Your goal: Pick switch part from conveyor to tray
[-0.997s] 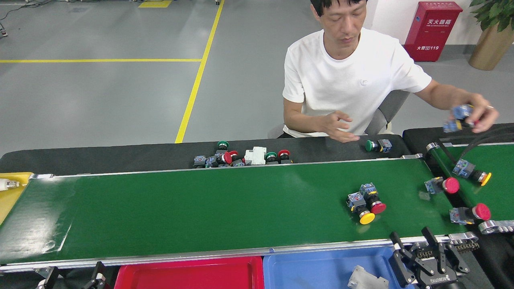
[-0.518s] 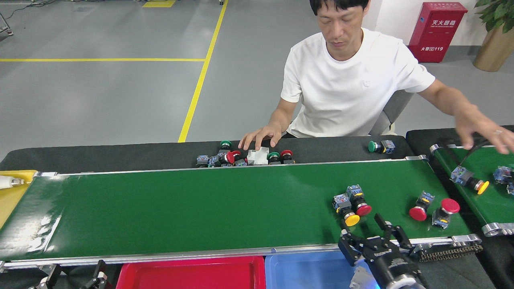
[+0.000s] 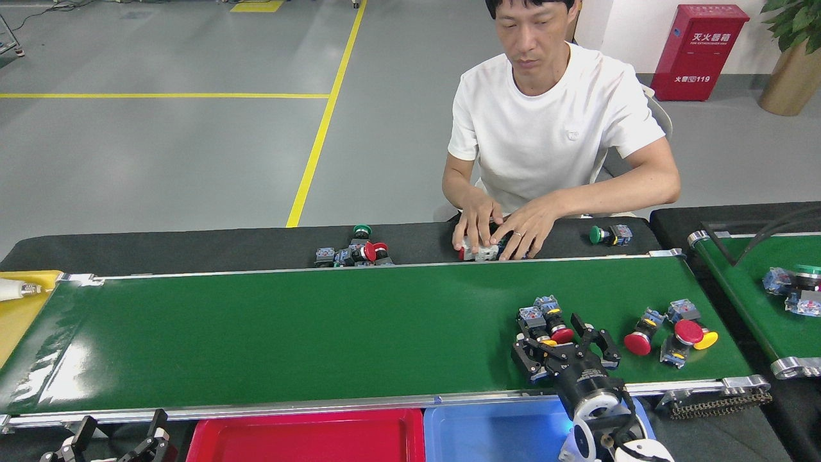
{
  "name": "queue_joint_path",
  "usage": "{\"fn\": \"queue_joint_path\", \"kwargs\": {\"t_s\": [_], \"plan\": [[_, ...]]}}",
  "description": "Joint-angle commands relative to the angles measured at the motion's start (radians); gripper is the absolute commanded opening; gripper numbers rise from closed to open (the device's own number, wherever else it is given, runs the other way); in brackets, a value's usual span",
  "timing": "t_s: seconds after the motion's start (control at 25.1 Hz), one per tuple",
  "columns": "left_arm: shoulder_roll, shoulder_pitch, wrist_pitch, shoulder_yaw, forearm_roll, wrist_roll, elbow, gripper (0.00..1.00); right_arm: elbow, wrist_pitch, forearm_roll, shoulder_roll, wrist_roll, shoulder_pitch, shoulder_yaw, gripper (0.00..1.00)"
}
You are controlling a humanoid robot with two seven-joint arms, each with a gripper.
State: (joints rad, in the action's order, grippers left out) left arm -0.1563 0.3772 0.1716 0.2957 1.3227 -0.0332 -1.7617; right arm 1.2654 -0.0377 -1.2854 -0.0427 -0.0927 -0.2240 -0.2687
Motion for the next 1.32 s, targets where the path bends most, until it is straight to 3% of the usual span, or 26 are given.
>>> {"fn": "queue_joint_path", "kwargs": {"t_s": [0.0,0.12,0.2,0.32,0.4,0.6,0.72,0.8,0.84,0.88,0.92,0.96,1.08,1.28], "plan": [[-0.002,-0.007,-0.009,0.007,0.003,-0.008,-0.013,1.0,-0.015,0.001,0.0,0.003,-0.028,-0.032,-0.017,0.56],[-0.002,-0.007,-0.012,0.005,0.003,-0.008,-0.013,1.0,-0.02,0.015,0.006,-0.003,-0.045,-0.052,-0.023,0.34],[-0.002,-0.007,-0.014,0.005,0.004,-0.008,-0.013,1.0,-0.017,0.032,0.011,-0.003,-0.048,-0.057,-0.023,0.3],[0.001,-0.006,-0.014,0.008,0.003,-0.008,-0.013,1.0,0.023,0.076,0.012,-0.002,-0.05,-0.043,-0.023,0.3],[0.011,-0.004,-0.009,0.016,0.003,-0.008,-0.013,1.0,0.118,0.139,0.02,-0.014,-0.051,0.0,-0.015,0.31],[0.003,0.006,0.006,0.007,0.001,-0.008,-0.013,1.0,0.325,0.539,0.057,-0.042,-0.05,0.17,-0.017,0.34],[0.015,0.006,0.071,0.007,0.001,-0.007,-0.013,1.0,0.333,0.774,0.055,-0.02,-0.053,0.189,-0.032,0.34],[0.018,0.006,0.078,0.007,0.003,-0.007,-0.013,1.0,0.327,0.823,0.052,0.01,-0.058,0.189,-0.083,0.36],[0.02,0.005,0.078,0.005,0.003,-0.002,-0.013,1.0,0.321,0.823,0.046,0.024,-0.064,0.187,-0.119,0.37],[0.02,0.003,0.078,0.005,0.006,-0.001,-0.013,1.0,0.313,0.823,0.046,0.029,-0.078,0.183,-0.15,0.46],[0.02,0.0,0.075,0.005,0.009,0.004,-0.013,1.0,0.304,0.823,0.04,0.037,-0.099,0.179,-0.184,0.72],[0.021,-0.001,0.071,0.007,0.01,0.012,-0.013,1.0,0.295,0.823,0.032,0.052,-0.139,0.178,-0.21,0.92],[0.024,-0.006,0.039,0.01,0.009,0.032,-0.013,1.0,0.285,0.823,0.035,0.066,-0.174,0.179,-0.216,0.98],[0.04,-0.012,0.031,0.008,0.006,0.05,-0.013,1.0,0.293,0.796,0.032,0.063,-0.176,0.166,-0.198,0.99]]}}
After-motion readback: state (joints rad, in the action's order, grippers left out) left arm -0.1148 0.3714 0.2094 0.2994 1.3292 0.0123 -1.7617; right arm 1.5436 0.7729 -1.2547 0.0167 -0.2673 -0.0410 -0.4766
